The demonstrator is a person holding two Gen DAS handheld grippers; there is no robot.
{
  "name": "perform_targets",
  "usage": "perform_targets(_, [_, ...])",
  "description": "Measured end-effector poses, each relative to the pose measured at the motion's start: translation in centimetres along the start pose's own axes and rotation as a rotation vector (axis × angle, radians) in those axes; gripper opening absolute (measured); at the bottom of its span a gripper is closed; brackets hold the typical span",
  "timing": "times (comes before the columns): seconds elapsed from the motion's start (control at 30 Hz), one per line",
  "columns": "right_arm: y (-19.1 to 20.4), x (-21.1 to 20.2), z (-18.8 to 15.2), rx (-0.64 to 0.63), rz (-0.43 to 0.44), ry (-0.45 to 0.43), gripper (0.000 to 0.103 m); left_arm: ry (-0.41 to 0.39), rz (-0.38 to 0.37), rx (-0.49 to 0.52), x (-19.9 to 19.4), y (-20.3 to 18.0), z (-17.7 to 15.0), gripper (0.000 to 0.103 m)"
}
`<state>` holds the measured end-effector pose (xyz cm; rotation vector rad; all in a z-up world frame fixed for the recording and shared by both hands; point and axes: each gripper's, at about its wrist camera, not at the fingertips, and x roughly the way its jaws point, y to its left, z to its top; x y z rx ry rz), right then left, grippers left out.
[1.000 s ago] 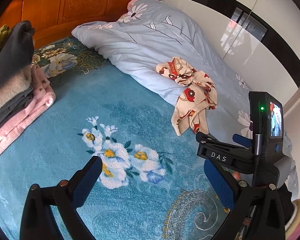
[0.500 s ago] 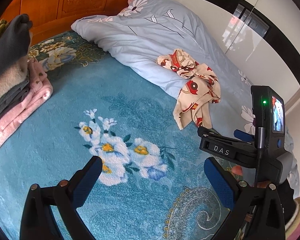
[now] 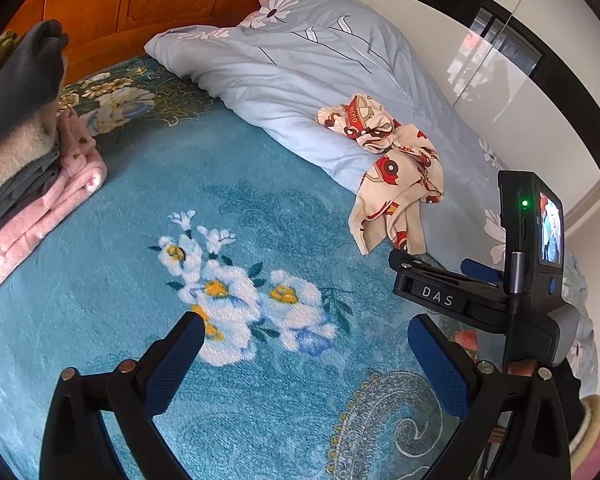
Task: Fold clothes
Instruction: 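Move both tools toward the cream car-print pants on the duvet, then grasp the cream car-print pants with the right tool and lift them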
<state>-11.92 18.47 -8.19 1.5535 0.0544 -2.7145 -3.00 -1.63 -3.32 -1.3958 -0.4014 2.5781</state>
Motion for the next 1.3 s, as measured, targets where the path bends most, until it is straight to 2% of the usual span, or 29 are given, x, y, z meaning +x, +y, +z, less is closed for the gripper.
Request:
perform_targets(0.07, [-0.3,0.2,0.0,0.010,0.023,0.006,0.103,-0.003,-0.006,0.004,-0.3,0.1,-0.1,0.103])
perform_targets(0.17, [-1.2,1.0,0.0,0.053,0.102,0.025,0.103,-0.033,0.000,0.031,-1.7,0.6,-0.5,0.103])
perform_targets(0.3, [-2.7,2.1,0.9,0.109,0.127,-0.008,0.103,-0.132,0.086,0.083,-5.2,3.0,-1.9,0.103])
perform_targets(0.47, [-4.5,5.8,4.0,0.248,0.246,0.038,0.103,-0.176,0.140,0.019,-8.6,7.1,-3.3,0.103])
perform_targets(0.57, [-4.8,6.6,6.3,0.299,0.288,0.011,0.103,-0.191,0.178,-0.027,-9.9,9.1,-4.3,0.103])
perform_targets(0.63, [-5.5,7.0,7.5,0.380,0.330,-0.001,0.102,-0.198,0.199,-0.059,-10.7,10.4,-4.8,0.103])
perform_targets(0.67, [-6.0,7.4,7.9,0.436,0.358,-0.002,0.092,-0.201,0.207,-0.074,-11.0,11.0,-5.0,0.103])
perform_targets(0.7, [-6.6,7.7,8.0,0.494,0.384,-0.004,0.070,-0.204,0.215,-0.089,-11.3,11.5,-5.3,0.103])
perform_targets(0.73, [-7.2,8.1,8.1,0.559,0.408,-0.002,0.061,-0.207,0.220,-0.102,-11.5,12.0,-5.4,0.103])
perform_targets(0.77, [-7.7,8.6,8.1,0.606,0.424,0.008,0.056,-0.210,0.226,-0.114,-11.8,12.5,-5.5,0.103])
perform_targets(0.83, [-8.6,9.6,8.1,0.694,0.454,0.029,0.056,-0.213,0.237,-0.138,-12.3,13.4,-5.7,0.103])
perform_targets(0.93, [-9.7,10.0,8.3,0.768,0.451,0.033,0.050,-0.214,0.245,-0.151,-12.6,14.1,-5.8,0.103])
perform_targets(0.97, [-9.8,10.0,8.5,0.767,0.445,0.037,0.036,-0.215,0.238,-0.153,-12.7,14.2,-5.8,0.103])
perform_targets(1.0, [-9.8,10.0,8.4,0.769,0.444,0.039,0.017,-0.215,0.232,-0.156,-12.7,14.2,-5.8,0.103])
perform_targets(1.03, [-9.9,10.0,8.3,0.779,0.451,0.039,0.007,-0.215,0.225,-0.159,-12.7,14.3,-5.8,0.103])
perform_targets(1.17, [-9.9,8.5,8.0,0.793,0.510,0.008,0.007,-0.216,0.198,-0.169,-12.9,14.5,-5.8,0.103])
perform_targets(1.3, [-9.5,4.8,8.4,0.690,0.591,-0.045,0.005,-0.222,0.164,-0.175,-13.2,14.1,-5.6,0.103])
